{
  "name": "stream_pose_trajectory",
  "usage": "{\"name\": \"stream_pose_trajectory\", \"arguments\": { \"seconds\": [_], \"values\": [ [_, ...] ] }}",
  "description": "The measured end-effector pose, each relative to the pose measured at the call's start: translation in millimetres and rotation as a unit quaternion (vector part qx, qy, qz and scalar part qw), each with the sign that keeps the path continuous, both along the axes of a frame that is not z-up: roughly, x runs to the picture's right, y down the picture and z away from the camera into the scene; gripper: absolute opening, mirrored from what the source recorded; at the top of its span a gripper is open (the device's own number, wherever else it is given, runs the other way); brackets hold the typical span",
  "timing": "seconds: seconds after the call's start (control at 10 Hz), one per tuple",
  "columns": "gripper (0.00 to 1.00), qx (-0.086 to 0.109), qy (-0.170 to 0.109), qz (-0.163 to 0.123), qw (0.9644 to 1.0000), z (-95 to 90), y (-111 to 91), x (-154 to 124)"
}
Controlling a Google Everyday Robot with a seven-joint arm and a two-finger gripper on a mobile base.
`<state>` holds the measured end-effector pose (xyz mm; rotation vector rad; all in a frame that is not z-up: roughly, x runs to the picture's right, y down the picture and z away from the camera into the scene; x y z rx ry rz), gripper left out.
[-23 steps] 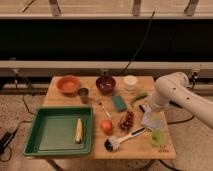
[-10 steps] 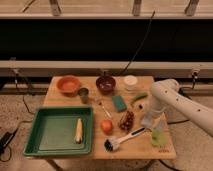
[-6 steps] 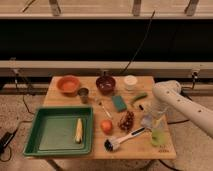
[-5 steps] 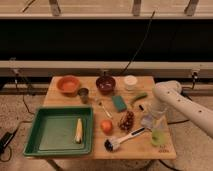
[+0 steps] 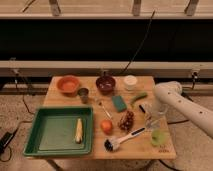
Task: Place towel in tray
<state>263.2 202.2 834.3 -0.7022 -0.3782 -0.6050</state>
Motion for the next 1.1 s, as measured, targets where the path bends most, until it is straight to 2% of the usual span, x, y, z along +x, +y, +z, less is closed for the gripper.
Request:
{"name": "stream_pose_trajectory", "arguments": {
  "seconds": [0.1,0.2,0.5,0.6,0.9,1.1],
  "values": [
    [0.06,0.002,0.002,0.002,1.0000,-2.8,-2,-2],
    [0.06,0.012,-0.002,-0.003,0.9999,-18.1,-19,-22],
    [0.06,0.022,-0.021,-0.035,0.9989,-51.3,-46,-73],
    [0.06,0.023,-0.030,-0.054,0.9978,-63.1,-53,-99],
    [0.06,0.020,-0.055,-0.096,0.9936,-95.7,-55,-165],
    [0.06,0.013,-0.084,-0.125,0.9885,-118.1,-49,-217]
  ]
}}
